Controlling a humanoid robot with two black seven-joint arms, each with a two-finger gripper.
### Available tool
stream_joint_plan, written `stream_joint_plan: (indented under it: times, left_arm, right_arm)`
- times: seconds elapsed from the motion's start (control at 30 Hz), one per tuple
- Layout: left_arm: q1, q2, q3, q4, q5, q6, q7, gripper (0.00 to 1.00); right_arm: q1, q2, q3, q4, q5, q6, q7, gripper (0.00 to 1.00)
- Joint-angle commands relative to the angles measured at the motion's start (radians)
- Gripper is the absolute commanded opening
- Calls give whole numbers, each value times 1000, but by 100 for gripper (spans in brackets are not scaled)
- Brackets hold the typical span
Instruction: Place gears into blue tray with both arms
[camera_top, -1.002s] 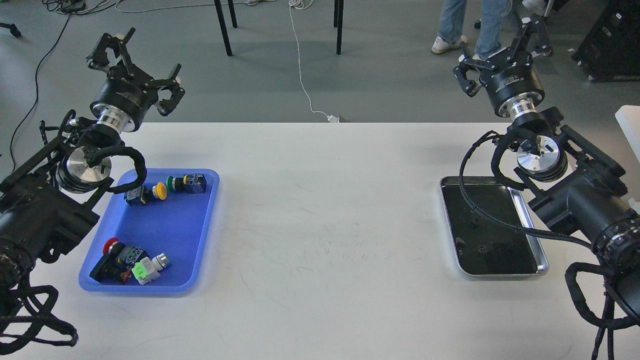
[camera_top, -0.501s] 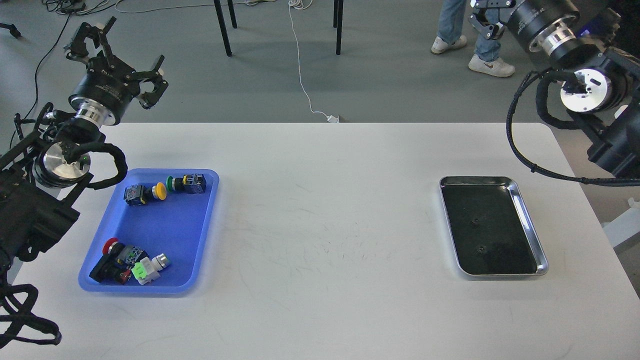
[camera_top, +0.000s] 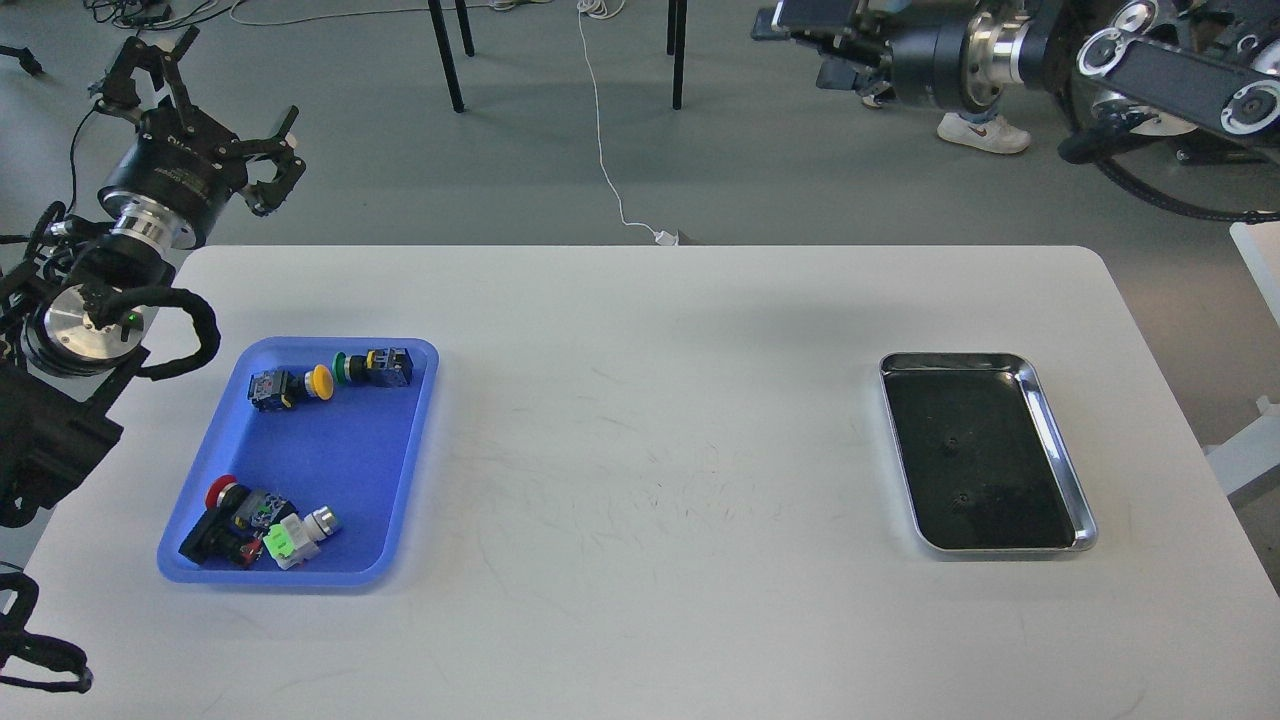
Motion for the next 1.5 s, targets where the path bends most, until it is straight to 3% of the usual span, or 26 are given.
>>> stream_joint_plan:
  times: [0.0, 0.23, 0.67, 0.83, 1.0, 1.47]
  left_arm:
    - [0, 7, 0, 0, 0, -1, -2, 98]
    - [3, 27, -2, 0, 0, -5, -5, 98]
    - [5, 34, 0, 2, 0, -11, -8, 98]
    - [5, 36, 0, 2, 0, -23, -9, 98]
    - [9, 36, 0, 2, 0, -21, -9, 98]
    - [18, 56, 0, 2, 0, -24, -9, 98]
  right_arm:
    - [24, -23, -136, 130, -185, -5, 5, 99]
    - [7, -132, -315, 272, -371, -8, 9, 98]
    - [-181, -105, -397, 188, -477, -119, -25, 97]
    - [-226, -71, -394, 129, -478, -120, -90, 88]
    - [-261, -28, -389, 117, -475, -120, -122, 62]
    - [-292, -8, -349, 114, -457, -116, -117, 59]
